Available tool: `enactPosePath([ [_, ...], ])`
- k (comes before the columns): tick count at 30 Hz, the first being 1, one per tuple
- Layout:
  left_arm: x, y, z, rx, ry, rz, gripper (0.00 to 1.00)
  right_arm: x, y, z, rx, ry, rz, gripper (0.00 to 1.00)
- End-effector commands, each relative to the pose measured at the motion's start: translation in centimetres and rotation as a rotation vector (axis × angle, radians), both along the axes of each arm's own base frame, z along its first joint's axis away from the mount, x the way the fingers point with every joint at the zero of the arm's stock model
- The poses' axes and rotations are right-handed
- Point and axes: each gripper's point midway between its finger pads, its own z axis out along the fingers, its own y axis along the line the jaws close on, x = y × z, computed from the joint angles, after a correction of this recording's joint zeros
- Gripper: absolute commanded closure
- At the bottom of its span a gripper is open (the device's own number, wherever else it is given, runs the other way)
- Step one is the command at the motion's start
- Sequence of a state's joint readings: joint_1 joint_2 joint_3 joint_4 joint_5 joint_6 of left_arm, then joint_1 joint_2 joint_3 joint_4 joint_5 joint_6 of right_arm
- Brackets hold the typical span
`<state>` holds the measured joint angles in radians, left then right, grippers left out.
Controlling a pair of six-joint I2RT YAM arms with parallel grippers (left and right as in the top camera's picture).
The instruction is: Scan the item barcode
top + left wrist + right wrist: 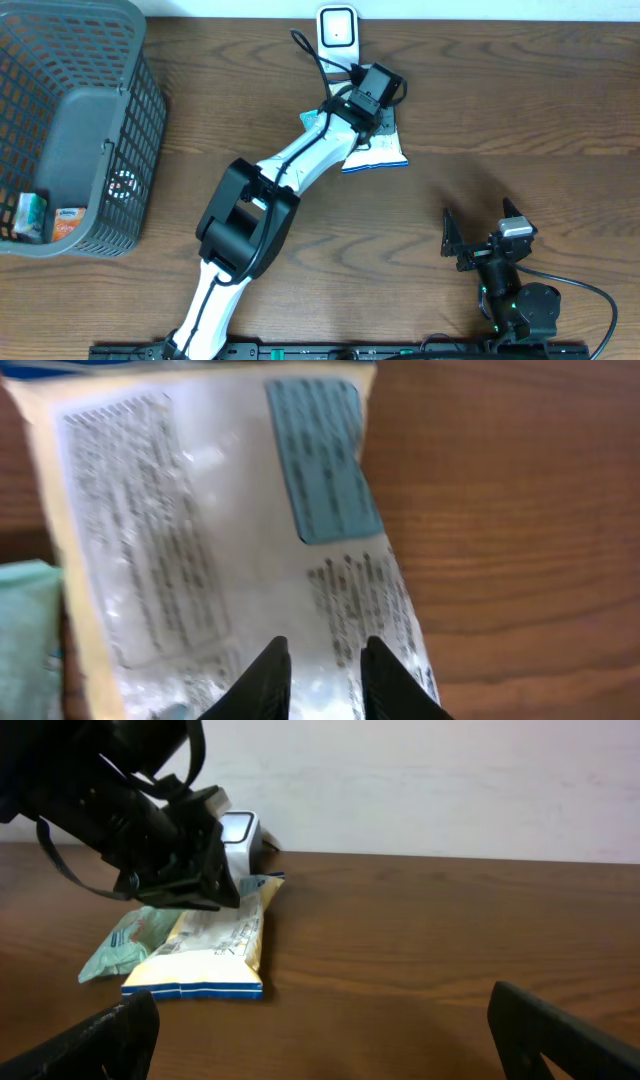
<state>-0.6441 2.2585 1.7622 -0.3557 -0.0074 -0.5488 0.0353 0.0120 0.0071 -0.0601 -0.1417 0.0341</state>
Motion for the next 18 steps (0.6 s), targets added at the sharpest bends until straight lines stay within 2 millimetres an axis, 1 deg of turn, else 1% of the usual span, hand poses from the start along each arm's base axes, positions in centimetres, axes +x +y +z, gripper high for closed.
enactPosePath([
  [1, -1.3, -1.1, -2.7, 0.029, 0.048, -0.045, 0.72, -0.1, 0.2, 0.0, 0.006, 0.001, 0.012, 0.01],
  [5, -2.5, -1.4, -3.9, 0.087, 0.063, -0.113, 0.72, -0.1, 0.2, 0.0, 0.006, 0.001, 0.012, 0.01],
  [11, -2.5, -0.7, -4.0, 0.113, 0.068, -0.134, 0.72, -0.1, 0.2, 0.0, 0.006, 0.0, 0.012, 0.01],
  [13, -2.4, -0.3, -3.5, 0.113, 0.07, -0.128, 0.72, -0.1, 0.2, 0.0, 0.006, 0.001, 0.012, 0.01],
  [15, -2.4, -0.1, -2.5, 0.108, 0.063, -0.123, 0.72, -0.1, 0.2, 0.0, 0.006, 0.001, 0.012, 0.01],
  [18, -2.2, 0.0, -0.1, 0.088, 0.033, -0.119, 0.71, -0.1, 0.2, 0.0, 0.006, 0.001, 0.012, 0.01],
])
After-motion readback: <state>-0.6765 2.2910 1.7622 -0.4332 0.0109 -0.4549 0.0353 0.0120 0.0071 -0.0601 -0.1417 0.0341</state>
